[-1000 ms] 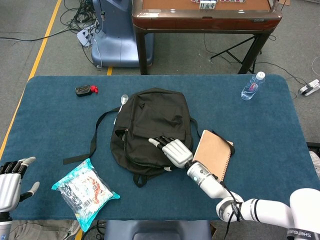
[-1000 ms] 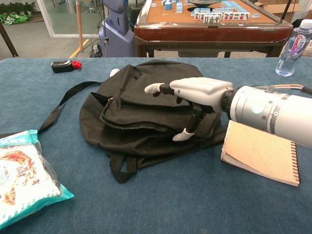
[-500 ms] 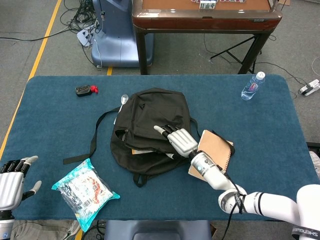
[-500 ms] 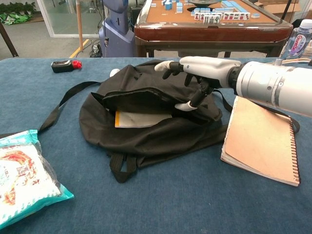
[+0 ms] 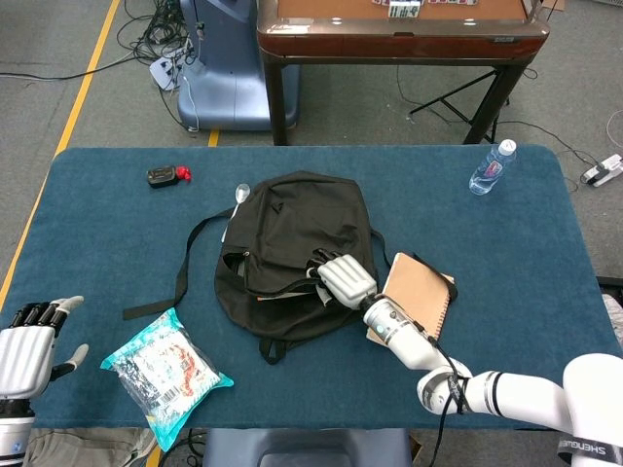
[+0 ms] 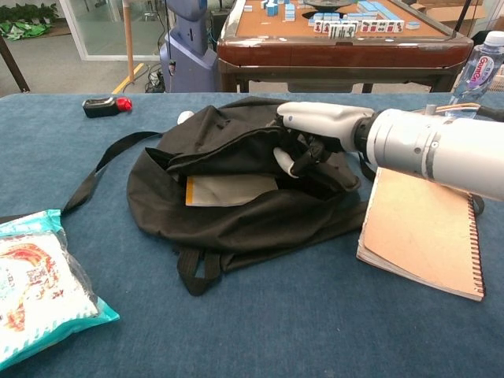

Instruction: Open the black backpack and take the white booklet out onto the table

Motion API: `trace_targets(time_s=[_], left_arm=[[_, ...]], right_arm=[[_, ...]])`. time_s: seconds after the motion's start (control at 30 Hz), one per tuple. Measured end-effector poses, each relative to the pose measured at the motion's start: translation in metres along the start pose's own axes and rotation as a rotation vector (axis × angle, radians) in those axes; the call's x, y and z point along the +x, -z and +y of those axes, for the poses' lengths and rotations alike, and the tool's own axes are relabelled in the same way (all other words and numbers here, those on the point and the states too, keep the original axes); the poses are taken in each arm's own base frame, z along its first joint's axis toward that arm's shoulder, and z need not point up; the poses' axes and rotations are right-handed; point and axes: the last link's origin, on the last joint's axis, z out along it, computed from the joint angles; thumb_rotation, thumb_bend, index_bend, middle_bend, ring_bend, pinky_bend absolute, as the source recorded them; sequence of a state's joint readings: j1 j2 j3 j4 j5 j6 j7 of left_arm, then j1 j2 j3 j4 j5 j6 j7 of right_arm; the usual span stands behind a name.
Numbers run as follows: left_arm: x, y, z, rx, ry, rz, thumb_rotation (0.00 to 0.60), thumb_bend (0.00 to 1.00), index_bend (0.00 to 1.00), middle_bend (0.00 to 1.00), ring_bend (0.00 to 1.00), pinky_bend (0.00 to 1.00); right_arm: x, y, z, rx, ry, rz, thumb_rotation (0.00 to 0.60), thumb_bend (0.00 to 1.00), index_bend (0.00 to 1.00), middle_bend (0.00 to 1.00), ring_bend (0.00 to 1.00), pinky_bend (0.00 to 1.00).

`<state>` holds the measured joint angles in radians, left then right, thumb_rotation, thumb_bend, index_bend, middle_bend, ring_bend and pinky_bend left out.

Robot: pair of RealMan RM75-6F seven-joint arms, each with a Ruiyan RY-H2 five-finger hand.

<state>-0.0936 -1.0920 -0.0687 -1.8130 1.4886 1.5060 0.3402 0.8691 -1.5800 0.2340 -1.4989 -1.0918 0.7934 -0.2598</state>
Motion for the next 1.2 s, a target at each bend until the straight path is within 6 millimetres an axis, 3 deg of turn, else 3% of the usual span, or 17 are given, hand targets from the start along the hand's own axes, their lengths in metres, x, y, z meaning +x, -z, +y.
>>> trace_targets(time_s=[0.3,0.6,0.93,1.2], left_arm=[[0.013,-0.039,0.026,-0.180,0.039,0.051,0.600,0.24,0.32,0.29,0.28,0.20],[0.019,-0.084,0.086,-0.476,0.140,0.087,0.600,0.24,0.39,0.38,0.35,0.21],[-0.011,-0.126,0.152,-0.726,0.166,0.052,0.600,0.24,0.42,0.41,0.37,0.23],[-0.039,-0.154,0.177,-0.788,0.111,0.020,0.600,0.24,0.43,0.43,0.38,0.24]], right_arm=[[0.020,-0.008,0.016,-0.081,-0.074,0.093,0.600,0.69,0.57,0.31,0.13,0.21],[0.039,-0.011,0.031,-0.177,-0.113,0.199,0.600,0.69,0.57,0.31,0.13,0.21],[0.057,-0.005,0.046,-0.268,-0.135,0.285,0.600,0.69,0.57,0.31,0.13,0.21],[0.058,-0.001,0.040,-0.265,-0.144,0.270,0.600,0.69,0.57,0.31,0.13,0.21]])
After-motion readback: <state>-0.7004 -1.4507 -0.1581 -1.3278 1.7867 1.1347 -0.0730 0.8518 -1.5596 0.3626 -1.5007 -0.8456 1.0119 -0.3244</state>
